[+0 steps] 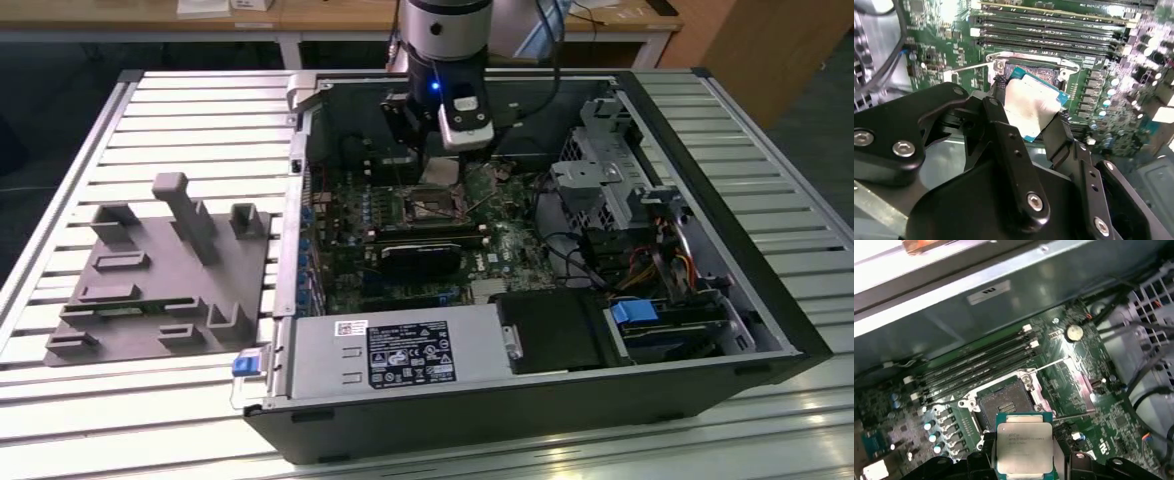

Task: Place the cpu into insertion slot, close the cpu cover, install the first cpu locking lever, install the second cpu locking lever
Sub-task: 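Place the cpu into insertion slot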

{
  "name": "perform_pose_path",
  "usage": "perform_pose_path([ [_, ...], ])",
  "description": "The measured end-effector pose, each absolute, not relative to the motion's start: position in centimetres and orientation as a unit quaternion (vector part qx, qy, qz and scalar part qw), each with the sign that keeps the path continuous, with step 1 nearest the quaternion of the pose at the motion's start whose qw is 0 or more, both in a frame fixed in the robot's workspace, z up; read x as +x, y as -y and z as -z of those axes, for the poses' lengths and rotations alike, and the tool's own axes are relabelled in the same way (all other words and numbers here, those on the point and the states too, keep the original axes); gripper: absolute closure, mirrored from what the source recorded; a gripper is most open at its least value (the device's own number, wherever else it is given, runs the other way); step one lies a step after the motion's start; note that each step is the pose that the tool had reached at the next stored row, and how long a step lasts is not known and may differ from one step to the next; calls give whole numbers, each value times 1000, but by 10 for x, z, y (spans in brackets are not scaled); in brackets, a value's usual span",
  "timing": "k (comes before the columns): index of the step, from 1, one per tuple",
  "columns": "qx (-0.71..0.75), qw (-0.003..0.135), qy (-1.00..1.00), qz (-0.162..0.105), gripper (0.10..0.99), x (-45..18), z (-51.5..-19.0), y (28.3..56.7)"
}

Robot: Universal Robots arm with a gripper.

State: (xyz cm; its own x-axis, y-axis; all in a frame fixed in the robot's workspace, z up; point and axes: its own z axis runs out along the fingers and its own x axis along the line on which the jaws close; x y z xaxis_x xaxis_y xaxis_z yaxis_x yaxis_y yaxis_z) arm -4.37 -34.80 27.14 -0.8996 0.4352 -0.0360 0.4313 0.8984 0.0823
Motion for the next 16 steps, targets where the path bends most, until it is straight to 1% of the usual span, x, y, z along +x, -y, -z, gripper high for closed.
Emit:
perform_pose_path([
  [16, 357, 32, -933, -30, 549, -44, -264, 348],
])
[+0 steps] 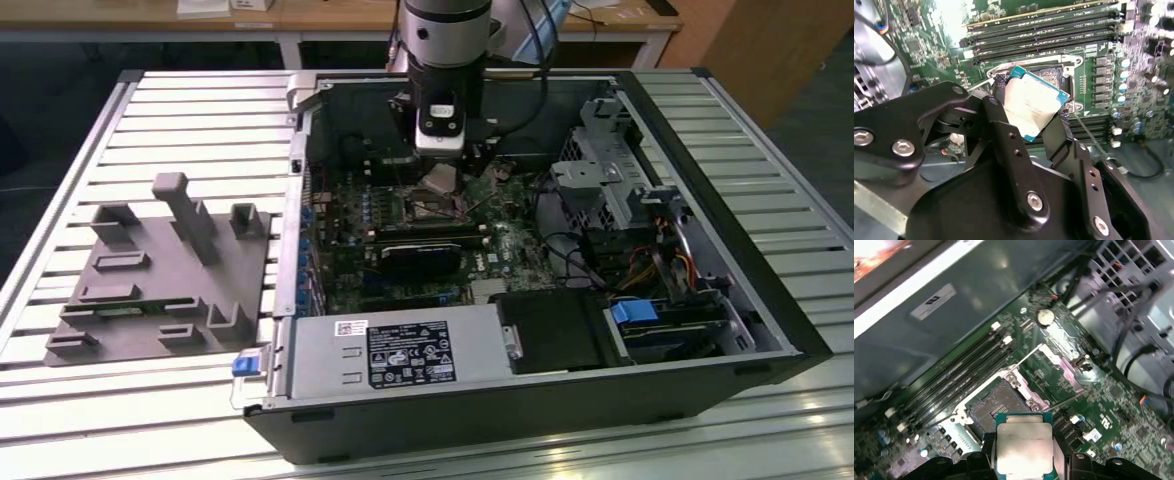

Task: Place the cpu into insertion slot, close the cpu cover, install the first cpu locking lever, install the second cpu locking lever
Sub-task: 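Place the cpu into insertion slot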

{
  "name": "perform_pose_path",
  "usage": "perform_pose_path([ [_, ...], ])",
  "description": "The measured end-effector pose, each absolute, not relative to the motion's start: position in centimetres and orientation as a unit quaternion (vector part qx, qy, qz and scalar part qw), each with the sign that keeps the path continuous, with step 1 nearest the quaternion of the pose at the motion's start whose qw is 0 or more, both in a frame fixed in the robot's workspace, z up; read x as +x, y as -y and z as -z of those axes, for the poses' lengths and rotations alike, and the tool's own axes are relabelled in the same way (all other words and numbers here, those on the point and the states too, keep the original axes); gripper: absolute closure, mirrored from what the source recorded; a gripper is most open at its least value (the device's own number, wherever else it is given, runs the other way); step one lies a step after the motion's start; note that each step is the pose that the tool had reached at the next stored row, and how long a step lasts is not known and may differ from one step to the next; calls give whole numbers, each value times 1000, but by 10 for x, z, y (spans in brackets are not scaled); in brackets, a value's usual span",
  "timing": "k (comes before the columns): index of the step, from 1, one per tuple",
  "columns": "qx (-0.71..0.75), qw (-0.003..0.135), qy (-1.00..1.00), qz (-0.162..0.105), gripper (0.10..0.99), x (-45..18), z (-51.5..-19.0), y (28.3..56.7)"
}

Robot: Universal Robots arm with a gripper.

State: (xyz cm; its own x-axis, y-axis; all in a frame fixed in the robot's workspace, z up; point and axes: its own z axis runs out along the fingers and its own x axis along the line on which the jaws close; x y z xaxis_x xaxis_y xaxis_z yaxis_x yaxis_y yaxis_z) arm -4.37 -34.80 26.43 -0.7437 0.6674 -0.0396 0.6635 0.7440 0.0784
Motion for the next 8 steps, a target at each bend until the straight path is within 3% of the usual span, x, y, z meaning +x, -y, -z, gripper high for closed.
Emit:
perform_pose_path([
  [8, 423, 35, -905, -27, 549, -44, -262, 348],
])
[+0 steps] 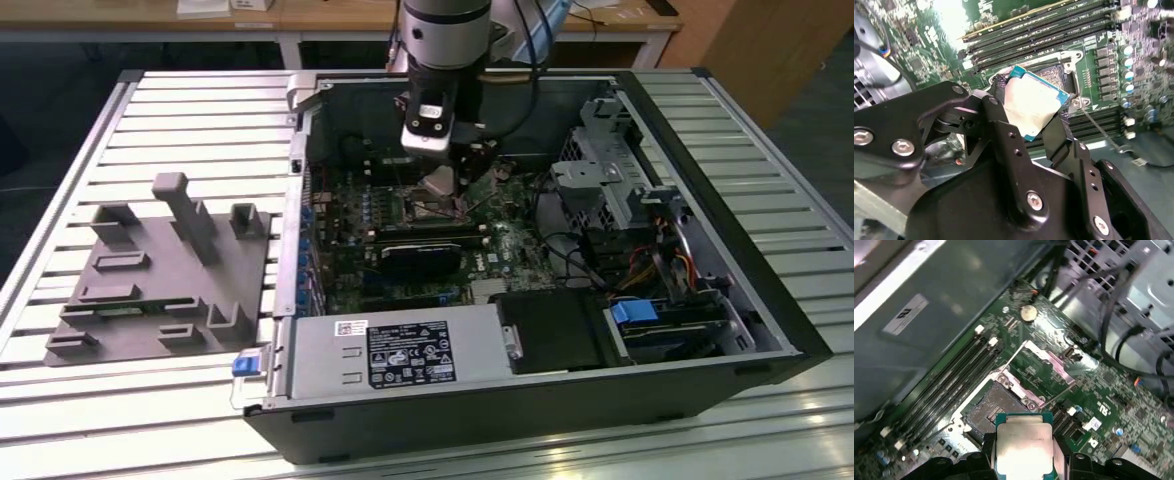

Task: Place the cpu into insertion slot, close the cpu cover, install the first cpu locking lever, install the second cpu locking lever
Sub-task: 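Place the cpu into insertion slot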

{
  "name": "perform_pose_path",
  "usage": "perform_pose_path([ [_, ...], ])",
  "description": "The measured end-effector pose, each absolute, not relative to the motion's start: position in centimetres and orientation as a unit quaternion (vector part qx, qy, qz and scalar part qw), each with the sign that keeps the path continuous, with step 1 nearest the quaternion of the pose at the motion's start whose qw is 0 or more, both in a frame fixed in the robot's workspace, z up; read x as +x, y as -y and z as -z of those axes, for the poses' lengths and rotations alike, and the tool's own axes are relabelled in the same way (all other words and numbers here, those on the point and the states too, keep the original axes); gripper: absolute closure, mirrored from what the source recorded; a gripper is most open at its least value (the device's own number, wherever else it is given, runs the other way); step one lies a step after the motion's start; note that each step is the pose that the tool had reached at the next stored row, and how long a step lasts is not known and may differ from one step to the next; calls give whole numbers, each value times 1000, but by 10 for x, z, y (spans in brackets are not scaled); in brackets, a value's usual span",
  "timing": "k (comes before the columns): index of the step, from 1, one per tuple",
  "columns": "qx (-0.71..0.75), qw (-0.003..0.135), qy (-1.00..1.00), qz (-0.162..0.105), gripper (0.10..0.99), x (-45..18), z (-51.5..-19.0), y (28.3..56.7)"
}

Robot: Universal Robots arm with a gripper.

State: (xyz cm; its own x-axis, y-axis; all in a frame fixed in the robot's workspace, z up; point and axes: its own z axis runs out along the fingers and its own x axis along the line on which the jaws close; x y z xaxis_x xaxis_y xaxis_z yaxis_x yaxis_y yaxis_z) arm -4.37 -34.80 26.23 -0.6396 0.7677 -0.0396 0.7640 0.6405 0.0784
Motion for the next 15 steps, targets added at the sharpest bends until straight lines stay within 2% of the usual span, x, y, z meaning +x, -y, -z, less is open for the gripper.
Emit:
perform_pose_path([
  [15, 543, 38, -839, -22, 549, -44, -258, 348],
])
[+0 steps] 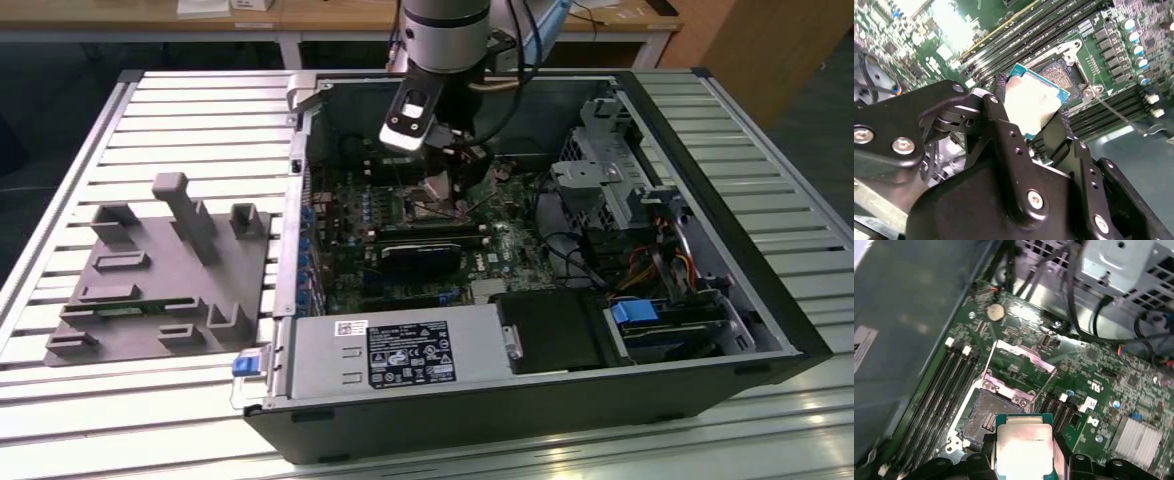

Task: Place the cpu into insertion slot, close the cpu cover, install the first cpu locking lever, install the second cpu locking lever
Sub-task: 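Place the cpu into insertion slot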

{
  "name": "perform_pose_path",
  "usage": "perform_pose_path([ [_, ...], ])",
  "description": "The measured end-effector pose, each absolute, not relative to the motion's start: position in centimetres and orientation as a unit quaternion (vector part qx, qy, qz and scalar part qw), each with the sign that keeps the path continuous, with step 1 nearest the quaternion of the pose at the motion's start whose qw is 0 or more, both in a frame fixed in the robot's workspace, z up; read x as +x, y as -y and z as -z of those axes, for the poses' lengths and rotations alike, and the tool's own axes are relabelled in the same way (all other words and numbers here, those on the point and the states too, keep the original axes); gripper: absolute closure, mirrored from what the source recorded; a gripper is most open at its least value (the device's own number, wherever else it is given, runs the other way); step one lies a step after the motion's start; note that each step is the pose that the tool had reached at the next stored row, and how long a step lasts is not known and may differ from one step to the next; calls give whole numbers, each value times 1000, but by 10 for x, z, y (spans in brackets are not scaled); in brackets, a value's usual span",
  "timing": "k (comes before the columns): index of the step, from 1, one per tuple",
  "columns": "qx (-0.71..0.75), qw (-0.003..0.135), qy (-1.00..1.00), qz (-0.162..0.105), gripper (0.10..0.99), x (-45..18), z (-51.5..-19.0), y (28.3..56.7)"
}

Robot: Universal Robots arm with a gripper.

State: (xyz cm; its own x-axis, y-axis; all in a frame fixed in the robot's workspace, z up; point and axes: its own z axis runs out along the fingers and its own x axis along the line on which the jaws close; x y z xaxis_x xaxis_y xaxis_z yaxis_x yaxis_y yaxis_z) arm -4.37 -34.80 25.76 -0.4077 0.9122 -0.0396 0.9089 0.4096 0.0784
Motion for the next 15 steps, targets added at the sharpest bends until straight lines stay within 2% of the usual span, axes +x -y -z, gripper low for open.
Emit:
perform_pose_path([
  [15, 651, 41, -757, -17, 549, -44, -253, 348],
])
